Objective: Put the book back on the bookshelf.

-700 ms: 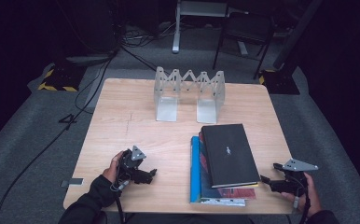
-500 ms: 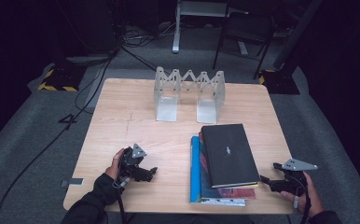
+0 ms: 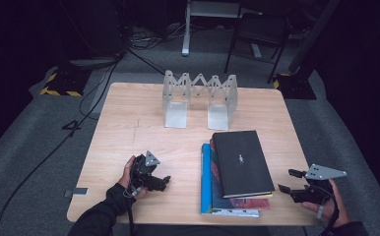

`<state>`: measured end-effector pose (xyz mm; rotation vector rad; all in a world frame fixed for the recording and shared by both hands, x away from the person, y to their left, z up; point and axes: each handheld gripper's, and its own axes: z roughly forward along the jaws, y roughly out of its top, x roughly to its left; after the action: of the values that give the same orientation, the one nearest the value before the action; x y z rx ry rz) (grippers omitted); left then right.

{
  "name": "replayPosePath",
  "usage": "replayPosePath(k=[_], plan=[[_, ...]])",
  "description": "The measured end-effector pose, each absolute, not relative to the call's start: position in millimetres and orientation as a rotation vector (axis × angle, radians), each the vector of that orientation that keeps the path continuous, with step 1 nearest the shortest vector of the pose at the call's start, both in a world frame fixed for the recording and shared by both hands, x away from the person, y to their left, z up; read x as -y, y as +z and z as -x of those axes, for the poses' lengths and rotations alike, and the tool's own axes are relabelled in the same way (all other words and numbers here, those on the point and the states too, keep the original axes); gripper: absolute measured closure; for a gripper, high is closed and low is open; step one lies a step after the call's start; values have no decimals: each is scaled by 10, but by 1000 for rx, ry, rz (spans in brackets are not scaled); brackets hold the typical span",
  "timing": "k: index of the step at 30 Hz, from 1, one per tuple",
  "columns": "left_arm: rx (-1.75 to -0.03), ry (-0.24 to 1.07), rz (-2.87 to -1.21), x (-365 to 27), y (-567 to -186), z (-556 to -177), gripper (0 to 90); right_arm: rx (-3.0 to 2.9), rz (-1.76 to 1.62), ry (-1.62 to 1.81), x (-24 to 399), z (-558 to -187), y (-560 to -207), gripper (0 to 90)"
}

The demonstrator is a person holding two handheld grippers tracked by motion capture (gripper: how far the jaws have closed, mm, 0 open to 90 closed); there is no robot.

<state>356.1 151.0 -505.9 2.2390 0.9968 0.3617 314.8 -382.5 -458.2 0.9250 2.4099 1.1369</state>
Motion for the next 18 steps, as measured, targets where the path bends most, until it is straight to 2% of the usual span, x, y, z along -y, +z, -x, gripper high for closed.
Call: replayPosePath(k=[10, 18], plan=[[-964, 348, -2252, -1464, -5059, -3565, 2, -2406, -808, 1284, 3631, -2966, -4195, 271], [-949, 347, -2254, -1445, -5059, -3555, 7, -2449, -820, 1279, 3389, -2955, -4094, 283]])
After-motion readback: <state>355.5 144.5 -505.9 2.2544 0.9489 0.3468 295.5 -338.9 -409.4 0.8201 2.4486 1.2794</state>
